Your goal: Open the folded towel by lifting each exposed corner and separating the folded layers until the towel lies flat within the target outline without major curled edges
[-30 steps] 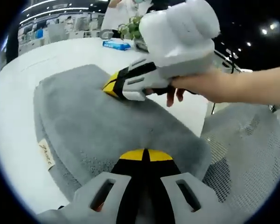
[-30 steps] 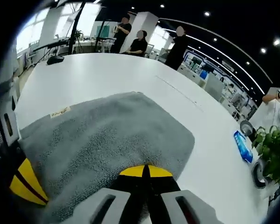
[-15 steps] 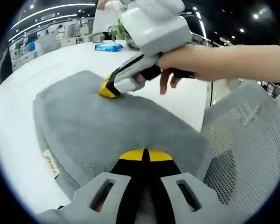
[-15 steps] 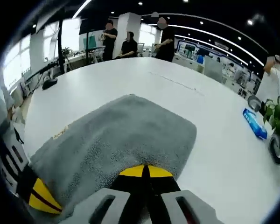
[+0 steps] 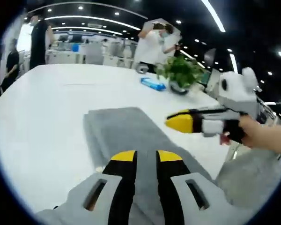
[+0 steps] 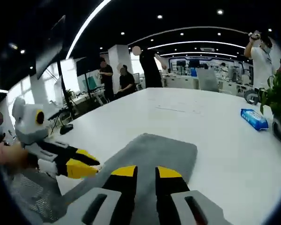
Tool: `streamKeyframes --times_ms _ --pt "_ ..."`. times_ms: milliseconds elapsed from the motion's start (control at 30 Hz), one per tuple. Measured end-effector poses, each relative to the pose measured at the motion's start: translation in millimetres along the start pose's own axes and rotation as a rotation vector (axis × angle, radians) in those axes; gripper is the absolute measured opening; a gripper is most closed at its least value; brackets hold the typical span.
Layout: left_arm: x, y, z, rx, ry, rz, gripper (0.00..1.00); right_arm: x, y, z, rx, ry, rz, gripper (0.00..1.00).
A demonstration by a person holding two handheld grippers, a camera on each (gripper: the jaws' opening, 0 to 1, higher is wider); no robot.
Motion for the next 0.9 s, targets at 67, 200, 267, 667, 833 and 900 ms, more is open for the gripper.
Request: streamKeyframes --times_ms 67,200,267,667,833,900 --pt "3.5 -7.2 12.2 0.04 0.073 0.047 0.15 9.6 -17.6 3.5 0.005 0.003 0.011 0.11" --pt "4.3 -18.5 19.5 0.045 0.131 0.127 0.15 2.5 -8.1 -0.6 -0.006 -0.005 -0.008 0.1" --pt "2.3 -18.7 18.0 -0.002 0.141 0.131 0.15 2.4 -12.0 1.7 -0.029 0.024 0.033 0.1" --pt "-9.6 -29.1 5.4 0.059 0.03 0.218 0.14 -4.0 -18.0 13.9 -0.118 0.114 0.075 0.1" --pt "-10.0 -24.0 -2.5 -0.055 0.008 0.244 0.02 -5.4 -20.8 22.2 -0.147 0.167 0.097 0.1" --pt "-9.6 -16.6 -9.8 -0.162 -0.003 0.217 0.01 -5.5 -21.2 25.0 -0.166 0.188 0.107 0.1"
Point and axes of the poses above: the point that each gripper's makers call its tool centre point, and the gripper's own axes: x roughly backward along the fingers, z roughly to its left, y roughly out of its top, the point moved 9 cm from there along x, roughly backward along the fingers, and after that the axes turned 7 degrees about -y, right-handed, at the moved point
